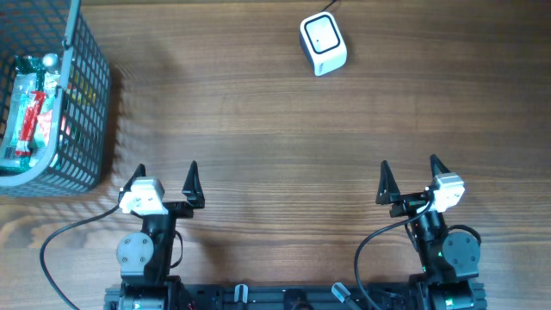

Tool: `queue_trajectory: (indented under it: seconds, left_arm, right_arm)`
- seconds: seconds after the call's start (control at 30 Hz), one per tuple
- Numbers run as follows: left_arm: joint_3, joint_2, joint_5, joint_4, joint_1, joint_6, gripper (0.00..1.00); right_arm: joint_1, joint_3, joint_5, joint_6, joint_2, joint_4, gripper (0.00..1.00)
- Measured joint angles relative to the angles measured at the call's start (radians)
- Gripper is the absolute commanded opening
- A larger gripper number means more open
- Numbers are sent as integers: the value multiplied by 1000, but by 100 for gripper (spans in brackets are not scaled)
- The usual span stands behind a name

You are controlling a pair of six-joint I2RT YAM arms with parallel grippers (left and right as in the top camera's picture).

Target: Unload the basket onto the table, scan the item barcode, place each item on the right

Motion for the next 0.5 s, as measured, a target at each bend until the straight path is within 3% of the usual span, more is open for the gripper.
queue_trajectory:
  seconds: [0.5]
  left_arm:
    - [0,13,0,0,0,0,100]
  right_arm:
    - [0,0,0,0,0,0,100]
